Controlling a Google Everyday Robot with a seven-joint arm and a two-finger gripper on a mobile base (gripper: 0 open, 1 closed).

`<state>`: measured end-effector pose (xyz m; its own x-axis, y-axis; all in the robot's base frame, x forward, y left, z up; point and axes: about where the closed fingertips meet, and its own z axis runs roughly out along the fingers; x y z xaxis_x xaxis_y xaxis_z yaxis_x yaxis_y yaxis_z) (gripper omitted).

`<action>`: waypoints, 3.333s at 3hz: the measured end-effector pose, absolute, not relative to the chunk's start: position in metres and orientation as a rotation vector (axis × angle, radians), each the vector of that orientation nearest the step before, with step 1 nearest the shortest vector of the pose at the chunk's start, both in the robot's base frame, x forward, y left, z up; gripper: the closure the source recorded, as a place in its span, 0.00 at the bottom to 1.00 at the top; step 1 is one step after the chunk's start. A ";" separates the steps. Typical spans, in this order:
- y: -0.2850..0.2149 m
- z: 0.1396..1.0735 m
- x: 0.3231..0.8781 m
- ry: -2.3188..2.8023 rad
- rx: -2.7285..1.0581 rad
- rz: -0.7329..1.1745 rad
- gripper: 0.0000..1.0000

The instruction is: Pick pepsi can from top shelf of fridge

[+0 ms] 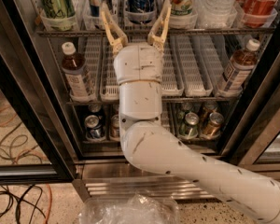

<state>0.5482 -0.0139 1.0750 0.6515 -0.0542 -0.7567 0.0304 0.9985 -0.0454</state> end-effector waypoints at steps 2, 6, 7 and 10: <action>-0.006 1.076 0.560 0.877 -0.042 -0.047 0.27; -0.010 1.083 0.594 0.931 0.011 -0.047 0.32; -0.014 1.088 0.602 0.935 0.022 -0.054 0.32; -0.026 1.095 0.627 0.957 0.049 -0.061 0.32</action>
Offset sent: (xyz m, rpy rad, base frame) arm 0.0195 0.0122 -0.0025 -0.0177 0.0377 0.0086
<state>0.6266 -0.0261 1.0947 0.5746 -0.0305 -0.8179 0.0739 0.9972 0.0148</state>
